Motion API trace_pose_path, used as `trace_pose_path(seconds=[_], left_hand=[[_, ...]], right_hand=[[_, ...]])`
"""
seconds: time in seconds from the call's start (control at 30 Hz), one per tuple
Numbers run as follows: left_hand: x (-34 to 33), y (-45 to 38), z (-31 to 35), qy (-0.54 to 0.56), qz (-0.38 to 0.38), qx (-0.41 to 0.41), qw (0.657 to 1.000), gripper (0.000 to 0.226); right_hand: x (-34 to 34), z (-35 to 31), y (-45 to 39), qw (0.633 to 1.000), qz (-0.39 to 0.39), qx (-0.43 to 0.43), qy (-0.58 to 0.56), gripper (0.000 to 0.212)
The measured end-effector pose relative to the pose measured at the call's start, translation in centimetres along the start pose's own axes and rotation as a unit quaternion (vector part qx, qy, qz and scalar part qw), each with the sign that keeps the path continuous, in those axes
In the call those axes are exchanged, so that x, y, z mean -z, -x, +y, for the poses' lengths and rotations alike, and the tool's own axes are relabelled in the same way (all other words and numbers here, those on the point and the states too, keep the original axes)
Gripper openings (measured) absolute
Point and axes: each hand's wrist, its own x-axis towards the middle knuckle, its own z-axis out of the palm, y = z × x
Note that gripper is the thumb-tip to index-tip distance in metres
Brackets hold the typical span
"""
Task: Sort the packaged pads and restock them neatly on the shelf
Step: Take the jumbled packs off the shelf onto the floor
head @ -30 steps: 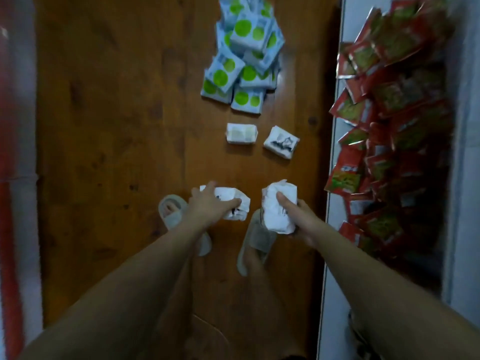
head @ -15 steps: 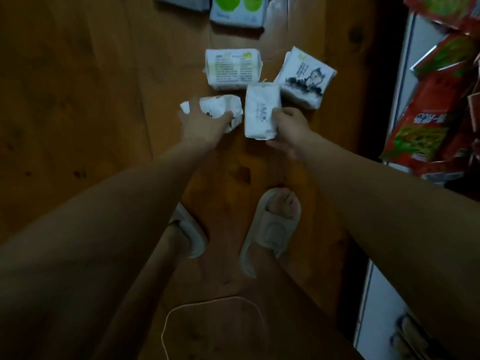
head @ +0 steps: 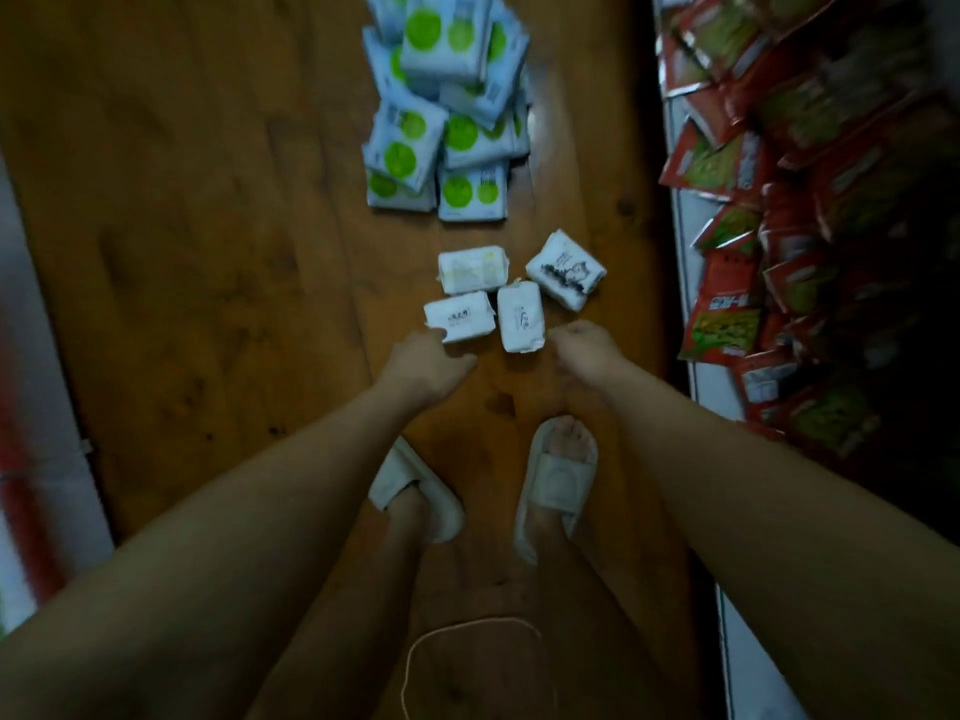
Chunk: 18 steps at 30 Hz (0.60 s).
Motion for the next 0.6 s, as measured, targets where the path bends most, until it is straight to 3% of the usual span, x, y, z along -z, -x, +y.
trace_pose_path(seconds=[0.17,0.33,0.47,0.6], left_hand=[[8.1,13.2,7.7,-0.077,0.010,-0.027,0.997,0.051],[14.6,26.1,14.8,-0.095,0.019,-0.120,0.988,0.047],[17.0,34.1,17.8,-0.174,0.036,-0.250,0.952,0.035],[17.4,41.9,18.4,-0.251,-0.005,-0.368,0.895,0.027]], right_hand=[[3.5,-4.3,16.2,0.996,-0.030,0.082,-0.013,0.016],[7.6,-5.3,32.3,0.983,0.058,0.172,0.028,0.023],[9.7,-4.8,43.0,0.959,0.174,0.213,0.067,0.022],[9.2,-2.4,52.6,0.951,0.237,0.183,0.075,0.036]])
